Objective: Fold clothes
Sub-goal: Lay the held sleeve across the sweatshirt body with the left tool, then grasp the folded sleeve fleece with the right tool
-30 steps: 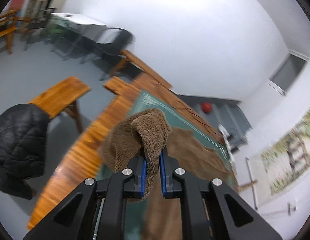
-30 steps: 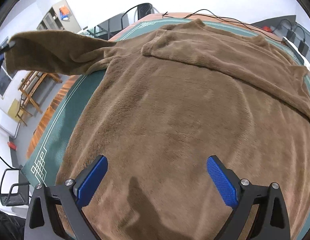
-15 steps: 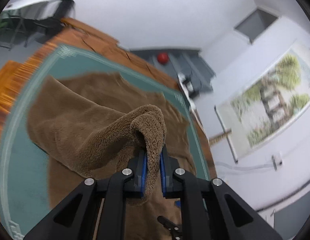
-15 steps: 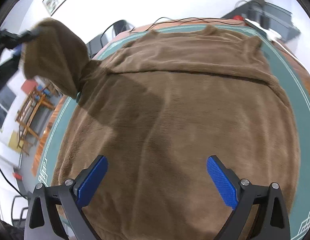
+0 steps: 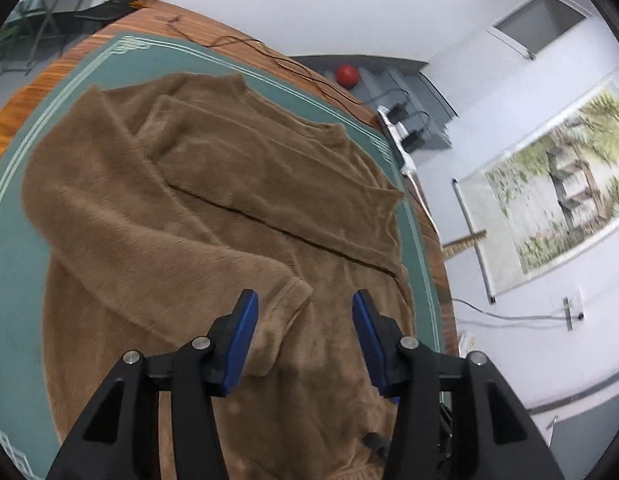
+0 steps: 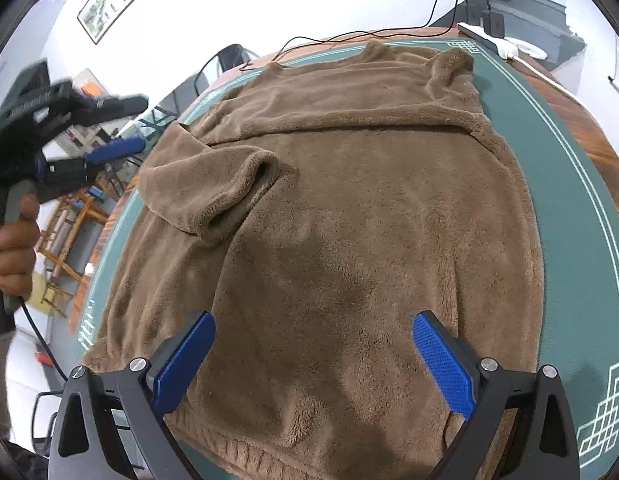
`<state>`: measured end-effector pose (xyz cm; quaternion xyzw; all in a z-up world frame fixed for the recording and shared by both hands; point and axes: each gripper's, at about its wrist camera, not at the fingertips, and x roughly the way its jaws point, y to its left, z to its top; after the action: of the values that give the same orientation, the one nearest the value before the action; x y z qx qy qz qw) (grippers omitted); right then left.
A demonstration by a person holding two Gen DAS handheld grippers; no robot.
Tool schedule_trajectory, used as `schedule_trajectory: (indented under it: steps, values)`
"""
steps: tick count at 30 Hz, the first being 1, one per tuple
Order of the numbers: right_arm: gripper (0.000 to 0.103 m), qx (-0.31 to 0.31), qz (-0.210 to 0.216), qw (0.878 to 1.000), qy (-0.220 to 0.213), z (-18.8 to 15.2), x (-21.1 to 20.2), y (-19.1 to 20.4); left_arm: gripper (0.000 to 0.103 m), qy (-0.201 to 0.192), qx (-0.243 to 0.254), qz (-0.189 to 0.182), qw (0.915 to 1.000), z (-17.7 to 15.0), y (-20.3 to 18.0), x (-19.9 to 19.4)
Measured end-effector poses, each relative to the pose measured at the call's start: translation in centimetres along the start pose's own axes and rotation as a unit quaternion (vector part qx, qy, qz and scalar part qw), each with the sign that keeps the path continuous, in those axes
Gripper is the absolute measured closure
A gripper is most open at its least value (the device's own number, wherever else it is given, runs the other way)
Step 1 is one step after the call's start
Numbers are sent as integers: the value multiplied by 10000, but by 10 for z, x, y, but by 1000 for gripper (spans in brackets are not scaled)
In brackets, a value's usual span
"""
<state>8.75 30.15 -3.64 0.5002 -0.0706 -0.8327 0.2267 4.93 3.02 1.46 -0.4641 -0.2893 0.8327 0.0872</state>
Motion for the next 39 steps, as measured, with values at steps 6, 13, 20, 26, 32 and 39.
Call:
schedule_trajectory:
  steps: [6, 13, 20, 26, 32, 39]
  values:
    - [2, 15, 610, 9980, -165, 39, 5, 5, 42, -99, -354, 326, 9988, -16, 28, -19]
    - [2, 78, 807, 9967, -104, 91, 52, 24, 40, -29, -651, 460, 9968, 4, 70, -19]
    - [11, 427, 588, 9973, 79, 110, 97, 19, 37, 112, -665, 459, 9967, 38, 98, -2]
    - [29, 445, 658, 9965, 275, 116, 121, 29, 36, 349, -859, 476, 9946, 49, 122, 19]
    - [34, 229, 827, 9955, 414, 109, 127, 49, 36, 391, -884, 529, 9939, 60, 137, 27]
    - [38, 365, 1012, 9934, 406, 111, 129, 54, 36, 279, -934, 634, 9932, 80, 150, 27]
